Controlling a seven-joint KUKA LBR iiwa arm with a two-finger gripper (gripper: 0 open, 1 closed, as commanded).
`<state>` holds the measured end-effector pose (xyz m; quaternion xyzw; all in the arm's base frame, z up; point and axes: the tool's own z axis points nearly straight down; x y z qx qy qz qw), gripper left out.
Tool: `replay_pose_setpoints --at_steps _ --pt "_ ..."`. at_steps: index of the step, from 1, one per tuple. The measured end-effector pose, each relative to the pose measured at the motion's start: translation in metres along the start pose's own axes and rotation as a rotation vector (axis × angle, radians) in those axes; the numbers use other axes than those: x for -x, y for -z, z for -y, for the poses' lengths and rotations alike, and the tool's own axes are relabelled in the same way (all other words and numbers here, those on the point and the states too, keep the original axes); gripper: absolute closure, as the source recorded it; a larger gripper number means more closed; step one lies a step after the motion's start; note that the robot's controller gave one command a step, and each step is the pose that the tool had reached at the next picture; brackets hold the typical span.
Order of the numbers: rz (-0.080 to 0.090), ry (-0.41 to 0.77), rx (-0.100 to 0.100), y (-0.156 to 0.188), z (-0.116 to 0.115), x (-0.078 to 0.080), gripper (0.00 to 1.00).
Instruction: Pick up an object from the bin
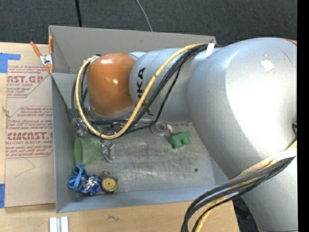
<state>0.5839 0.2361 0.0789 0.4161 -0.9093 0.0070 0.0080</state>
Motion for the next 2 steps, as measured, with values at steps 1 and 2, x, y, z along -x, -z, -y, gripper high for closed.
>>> replay_pose_setpoints --at_steps 1,2 --pt "0.020 0.231 -0.006 0.0003 0.0002 0.0054 0.00" --pt "0.027 0.529 -0.003 -0.0015 0.0015 0.0154 0.00"
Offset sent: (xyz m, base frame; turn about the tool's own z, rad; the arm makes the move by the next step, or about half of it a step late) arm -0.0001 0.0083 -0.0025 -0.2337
